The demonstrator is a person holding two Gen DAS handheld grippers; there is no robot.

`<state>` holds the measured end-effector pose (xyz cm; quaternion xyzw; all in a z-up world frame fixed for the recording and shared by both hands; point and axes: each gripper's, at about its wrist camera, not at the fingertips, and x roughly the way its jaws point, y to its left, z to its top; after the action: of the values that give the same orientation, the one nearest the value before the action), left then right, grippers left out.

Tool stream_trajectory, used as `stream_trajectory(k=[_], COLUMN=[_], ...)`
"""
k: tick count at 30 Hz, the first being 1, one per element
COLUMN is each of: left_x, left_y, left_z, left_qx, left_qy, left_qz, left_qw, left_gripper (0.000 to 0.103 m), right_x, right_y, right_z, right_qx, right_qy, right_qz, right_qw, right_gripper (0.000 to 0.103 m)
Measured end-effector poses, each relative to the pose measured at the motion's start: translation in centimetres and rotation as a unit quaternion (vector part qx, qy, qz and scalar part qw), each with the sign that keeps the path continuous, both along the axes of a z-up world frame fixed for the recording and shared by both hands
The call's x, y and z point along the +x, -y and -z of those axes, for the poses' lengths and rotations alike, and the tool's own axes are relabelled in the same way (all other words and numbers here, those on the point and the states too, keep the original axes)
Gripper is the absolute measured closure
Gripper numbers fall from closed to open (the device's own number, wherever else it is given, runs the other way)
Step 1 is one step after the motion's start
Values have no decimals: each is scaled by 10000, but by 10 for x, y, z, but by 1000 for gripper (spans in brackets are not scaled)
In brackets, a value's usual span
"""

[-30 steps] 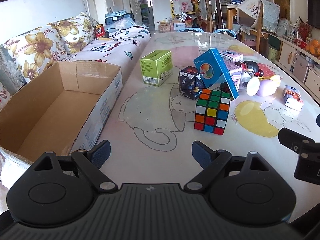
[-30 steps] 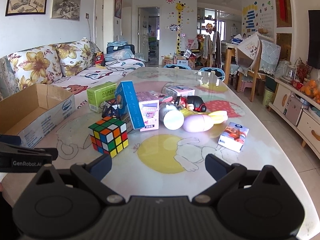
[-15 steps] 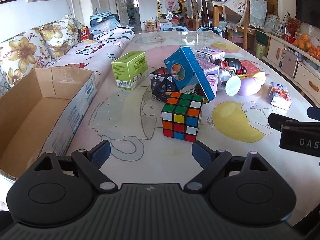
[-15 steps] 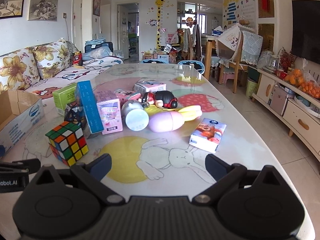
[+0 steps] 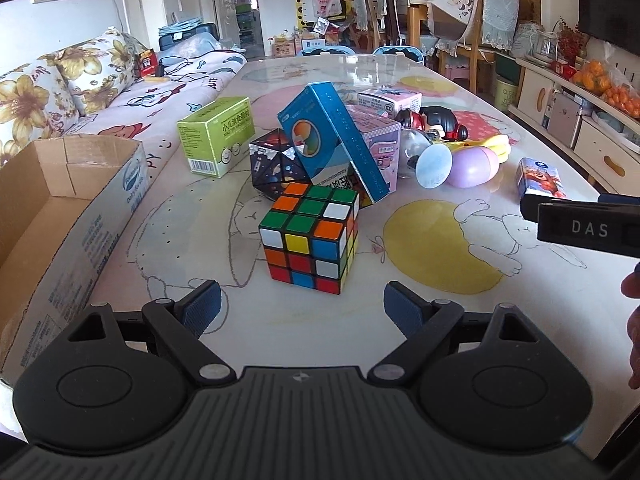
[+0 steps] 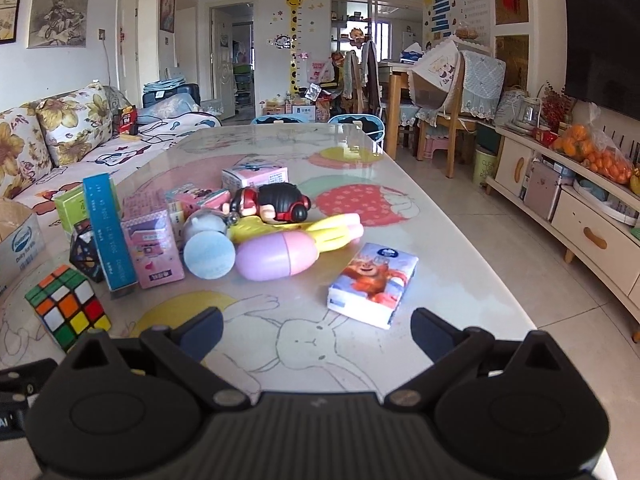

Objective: Organize rigid objects
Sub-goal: 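Lower the left gripper onto the Rubik's cube while the right gripper approaches the bear tissue pack, then close the left gripper on the Rubik's cube while the right gripper grasps the bear tissue pack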

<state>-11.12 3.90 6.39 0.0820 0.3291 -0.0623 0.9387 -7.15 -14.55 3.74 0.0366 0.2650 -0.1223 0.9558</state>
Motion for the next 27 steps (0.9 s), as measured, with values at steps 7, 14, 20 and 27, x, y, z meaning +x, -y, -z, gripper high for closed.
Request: stream_trajectory(k=[7,14,20,27], left_x=[15,42,54,55], left_y=[9,11,16,11], left_z=[5,11,14,13], left_qx=[165,252,121,-83], left_qy=[132,249,193,131], left_qz=[25,276,480,540], left_qw=[9998,9990,9986,9984], left_gripper=[0,0,0,26], right_x=[20,44,62,65], right_y=[20,38,46,47], right_z=[5,11,17,22], right_qx=[-54,14,-129,-121], right_qy=[-36,-126,-267,-505], right_qz=[68,124,270,418], right_qw=[10000,9998,9992,9978], right_gripper=[1,1,14,51])
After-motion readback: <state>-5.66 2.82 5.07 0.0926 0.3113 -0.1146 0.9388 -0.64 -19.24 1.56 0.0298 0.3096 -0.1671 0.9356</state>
